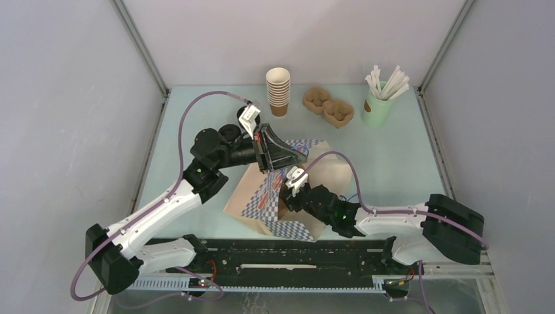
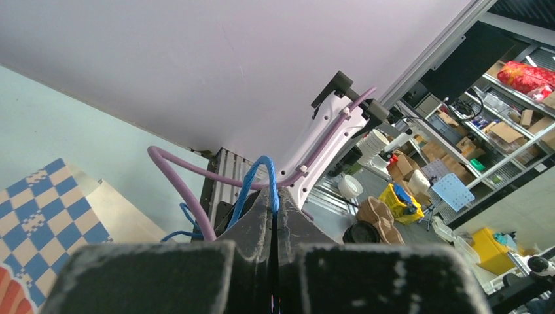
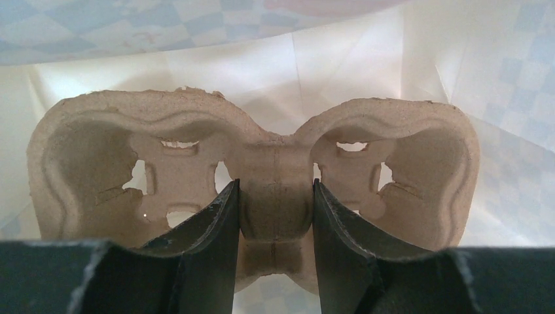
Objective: Pack the takeout coffee
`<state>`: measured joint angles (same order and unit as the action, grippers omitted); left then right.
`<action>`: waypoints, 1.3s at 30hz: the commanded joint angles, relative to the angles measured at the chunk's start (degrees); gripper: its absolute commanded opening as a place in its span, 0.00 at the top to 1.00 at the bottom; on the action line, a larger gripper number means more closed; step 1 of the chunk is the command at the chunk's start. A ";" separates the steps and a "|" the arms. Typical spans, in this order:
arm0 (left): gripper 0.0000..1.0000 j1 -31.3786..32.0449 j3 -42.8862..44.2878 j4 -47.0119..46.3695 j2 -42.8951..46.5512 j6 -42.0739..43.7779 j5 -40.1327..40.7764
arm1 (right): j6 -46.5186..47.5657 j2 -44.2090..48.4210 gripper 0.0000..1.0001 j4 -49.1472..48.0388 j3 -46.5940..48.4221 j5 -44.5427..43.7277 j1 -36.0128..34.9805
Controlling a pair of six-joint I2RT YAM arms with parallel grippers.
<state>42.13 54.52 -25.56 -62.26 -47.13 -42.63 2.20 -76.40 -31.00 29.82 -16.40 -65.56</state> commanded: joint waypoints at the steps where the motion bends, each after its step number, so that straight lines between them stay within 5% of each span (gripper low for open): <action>1: 1.00 0.71 -0.11 -3.11 0.29 0.60 0.09 | -0.41 -2.56 0.72 -10.52 -0.74 -3.68 -1.15; 19: 1.00 1.86 -0.91 -1.08 -1.02 1.69 -2.28 | 8.55 -12.11 0.67 -17.51 1.86 4.89 -1.06; 26: 1.00 1.82 -0.84 -0.34 0.12 3.05 -3.19 | 12.72 -9.02 0.67 -15.51 2.98 8.45 -0.92; 34: 1.00 1.77 5.82 -2.67 -5.43 2.34 -4.30 | 15.59 1.47 0.67 6.95 7.28 7.59 2.24; 39: 1.00 1.75 11.84 -13.00 -12.28 -5.27 -7.04 | 12.80 8.86 0.67 22.71 10.37 9.73 5.13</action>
<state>43.55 60.27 -28.27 -71.44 -47.20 -46.78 16.05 -72.69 -22.24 35.90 -8.21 -62.22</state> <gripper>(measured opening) 0.017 0.476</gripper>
